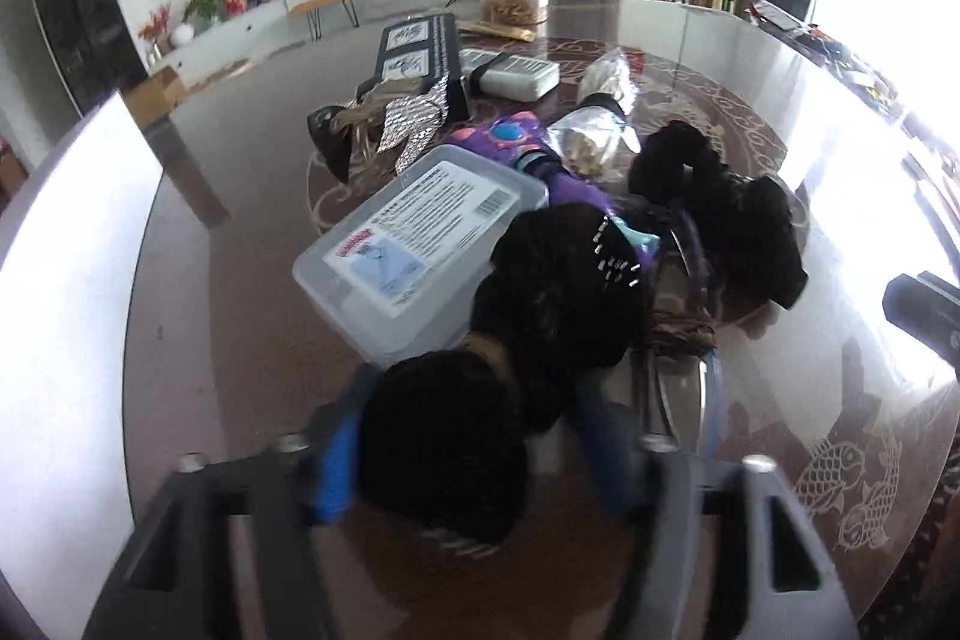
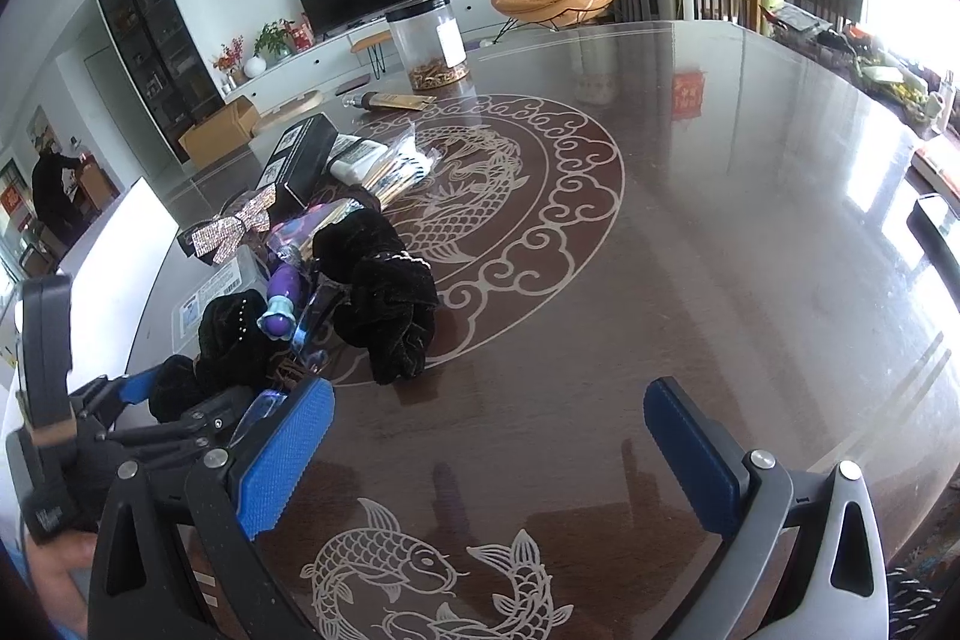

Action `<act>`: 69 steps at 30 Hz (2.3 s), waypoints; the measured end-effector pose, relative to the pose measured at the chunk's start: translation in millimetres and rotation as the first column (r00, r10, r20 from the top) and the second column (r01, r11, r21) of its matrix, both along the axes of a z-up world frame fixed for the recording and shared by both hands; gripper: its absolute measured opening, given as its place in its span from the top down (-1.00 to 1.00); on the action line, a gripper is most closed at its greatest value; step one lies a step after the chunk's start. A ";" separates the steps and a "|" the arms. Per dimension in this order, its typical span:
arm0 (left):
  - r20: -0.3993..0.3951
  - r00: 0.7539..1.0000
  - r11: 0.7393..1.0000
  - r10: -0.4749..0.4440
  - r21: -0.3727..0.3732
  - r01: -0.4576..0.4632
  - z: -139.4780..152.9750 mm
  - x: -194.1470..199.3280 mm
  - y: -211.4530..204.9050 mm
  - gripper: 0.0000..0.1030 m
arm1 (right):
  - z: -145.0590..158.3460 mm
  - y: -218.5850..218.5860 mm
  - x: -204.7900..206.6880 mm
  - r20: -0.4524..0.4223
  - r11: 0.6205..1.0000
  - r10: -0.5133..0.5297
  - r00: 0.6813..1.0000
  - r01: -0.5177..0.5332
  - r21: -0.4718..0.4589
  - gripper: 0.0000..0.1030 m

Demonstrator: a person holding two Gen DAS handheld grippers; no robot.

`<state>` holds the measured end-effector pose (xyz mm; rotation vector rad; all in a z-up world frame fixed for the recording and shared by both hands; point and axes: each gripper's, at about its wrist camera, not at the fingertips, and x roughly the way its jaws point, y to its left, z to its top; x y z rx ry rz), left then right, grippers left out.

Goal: Organize objects
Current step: 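Grasp the black knit hat with the left tool while the right tool grasps the eyeglasses, then carry the hat and eyeglasses into the white bin and open both tools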

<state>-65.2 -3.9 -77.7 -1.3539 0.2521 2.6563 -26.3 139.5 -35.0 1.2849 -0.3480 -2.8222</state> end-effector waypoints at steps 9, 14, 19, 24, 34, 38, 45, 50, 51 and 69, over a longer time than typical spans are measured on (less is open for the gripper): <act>0.047 0.985 0.985 0.166 0.033 -0.168 -3.7 67.9 -18.9 -0.27 | -1.3 1.1 -1.1 0.007 1.000 0.000 1.000 0.000 -0.016 -1.00; 0.073 0.983 0.985 0.168 0.032 -0.170 -11.7 65.7 -26.3 -0.99 | -4.6 0.6 -3.1 0.029 1.000 -0.011 1.000 0.011 -0.003 -1.00; 0.092 0.976 0.977 0.199 0.059 -0.204 -14.0 49.4 -32.7 -1.00 | -4.7 6.1 -1.9 0.028 0.999 -0.030 0.999 0.030 -0.019 -1.00; 0.106 0.982 0.986 0.154 0.055 -0.160 -16.0 39.4 -30.6 -1.00 | -10.5 -12.9 -8.7 0.063 0.998 0.047 0.997 -0.049 0.032 -1.00; 0.091 0.992 0.994 0.092 0.055 -0.098 -5.2 20.0 -34.6 0.09 | -10.8 -28.3 -7.0 0.061 0.991 0.115 0.992 -0.118 0.063 -1.00; 0.073 0.993 0.990 0.090 0.101 -0.097 3.9 26.3 -36.1 0.44 | -6.3 -21.8 -3.0 0.064 0.994 0.108 0.992 -0.109 0.004 -1.00; 0.025 0.989 0.977 0.149 0.150 -0.151 24.5 71.4 -54.0 0.44 | -13.7 -94.1 -27.4 0.212 0.965 0.256 0.943 -0.237 -0.110 -0.56; 0.001 0.989 0.977 0.148 0.152 -0.147 38.3 93.1 -72.9 0.44 | -24.3 -149.8 -49.5 0.264 0.945 0.262 0.928 -0.302 0.126 -0.04; 0.001 0.989 0.976 0.149 0.159 -0.148 40.6 94.7 -76.0 0.44 | -24.2 -150.8 -49.6 0.255 0.938 0.252 0.934 -0.300 0.173 0.21; -0.084 0.983 0.932 0.165 0.338 -0.128 119.7 111.8 -123.1 0.44 | 56.9 -78.1 12.5 0.058 0.876 0.299 0.952 -0.250 -0.412 0.45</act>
